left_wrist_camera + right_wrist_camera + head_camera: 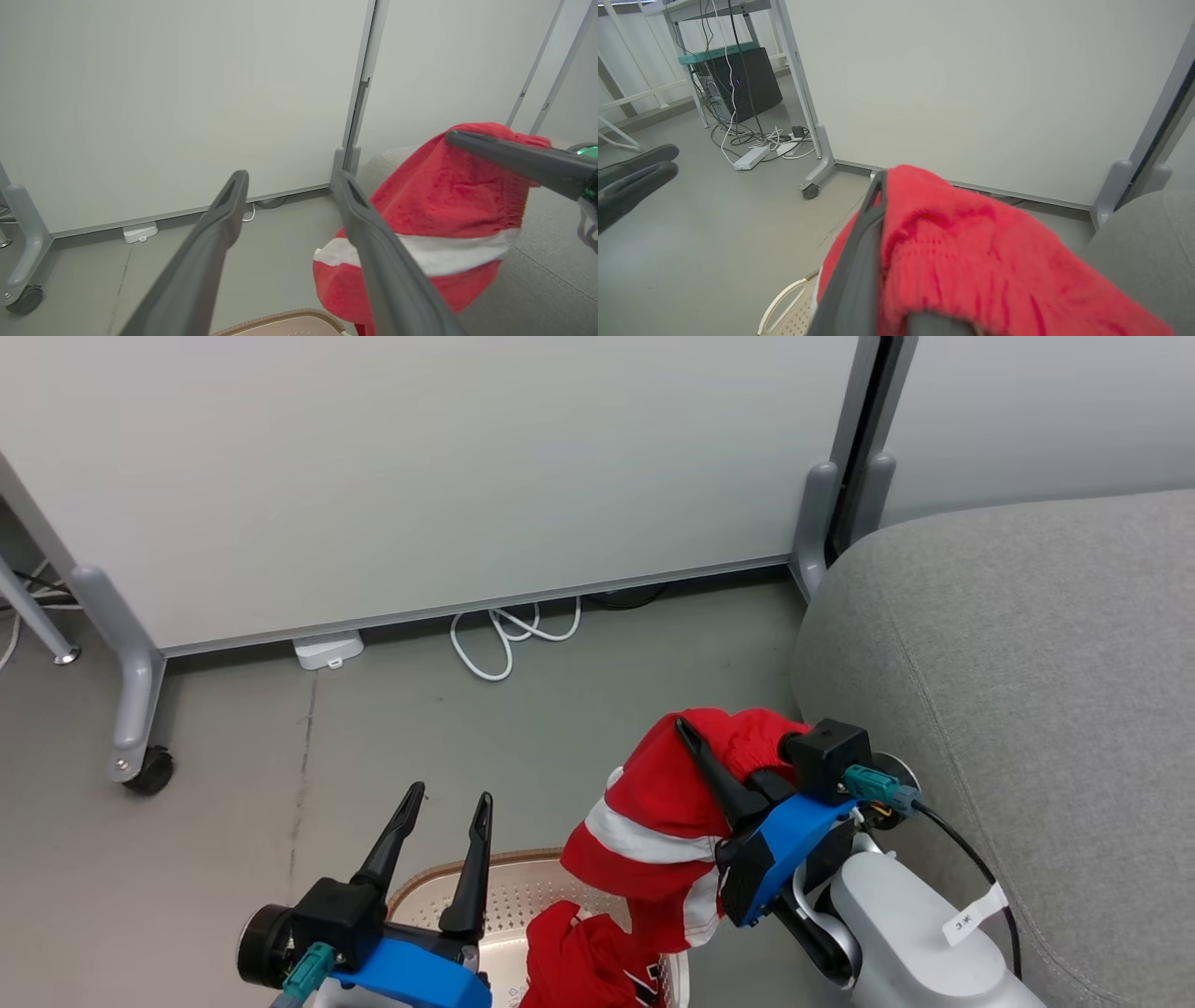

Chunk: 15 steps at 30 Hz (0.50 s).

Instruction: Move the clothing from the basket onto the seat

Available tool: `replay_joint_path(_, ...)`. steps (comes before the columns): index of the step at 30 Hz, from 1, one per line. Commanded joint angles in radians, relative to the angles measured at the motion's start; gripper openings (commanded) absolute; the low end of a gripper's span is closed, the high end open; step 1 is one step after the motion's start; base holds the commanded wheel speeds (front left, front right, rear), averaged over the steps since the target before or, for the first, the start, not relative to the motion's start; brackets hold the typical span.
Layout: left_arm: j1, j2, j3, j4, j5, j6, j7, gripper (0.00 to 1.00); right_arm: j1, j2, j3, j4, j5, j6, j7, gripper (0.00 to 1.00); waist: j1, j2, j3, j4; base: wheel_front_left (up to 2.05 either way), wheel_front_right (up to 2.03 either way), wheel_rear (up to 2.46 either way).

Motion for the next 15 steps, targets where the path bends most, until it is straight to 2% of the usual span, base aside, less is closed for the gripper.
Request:
replay_joint_path(1, 0.001, -0.002, 0.004, -0.003, 0.007, -0.004, -0.005, 1.0, 0.011, 0.0, -0.001, -0.013, -0.009, 0.001, 0.003, 0.0, 0.0, -0.0001, 0.005, -0.02, 0.0, 0.0, 0.0)
replay_joint_path(15, -0.02, -0.003, 0.001, -0.014, 0.021, -0.011, -0.005, 1.0, 0.024, 0.006, -0.002, -0.102, -0.031, 0.001, 0.023, 0.0, 0.0, -0.0001, 0.04, -0.23, 0.0, 0.0, 0.0)
